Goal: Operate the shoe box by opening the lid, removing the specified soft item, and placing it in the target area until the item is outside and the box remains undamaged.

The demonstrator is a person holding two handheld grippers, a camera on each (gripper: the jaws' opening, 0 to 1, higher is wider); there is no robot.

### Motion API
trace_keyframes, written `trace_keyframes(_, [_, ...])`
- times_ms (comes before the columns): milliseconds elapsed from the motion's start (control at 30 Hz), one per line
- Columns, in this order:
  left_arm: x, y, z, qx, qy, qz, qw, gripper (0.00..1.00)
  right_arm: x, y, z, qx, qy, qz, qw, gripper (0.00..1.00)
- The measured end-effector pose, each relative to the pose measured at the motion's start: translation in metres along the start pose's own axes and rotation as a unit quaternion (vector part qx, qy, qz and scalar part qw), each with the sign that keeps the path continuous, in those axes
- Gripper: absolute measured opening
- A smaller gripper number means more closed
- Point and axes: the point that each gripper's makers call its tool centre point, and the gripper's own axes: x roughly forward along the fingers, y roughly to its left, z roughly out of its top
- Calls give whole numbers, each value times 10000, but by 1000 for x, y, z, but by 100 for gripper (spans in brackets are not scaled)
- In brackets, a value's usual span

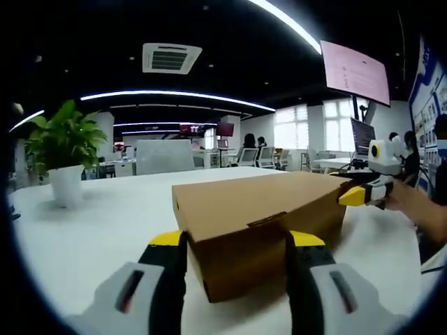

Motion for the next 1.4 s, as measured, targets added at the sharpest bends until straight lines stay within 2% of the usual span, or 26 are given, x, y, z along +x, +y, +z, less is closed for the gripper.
trace_keyframes(433, [-2,-1,-1,0,58,56,10000,58,-1,0,-1,5,-70,30,10000,83])
trace_keyframes(1400, [-15,-7,-3,89,-12,175,9998,57,-5,7,0,-5,-103,166,9998,83])
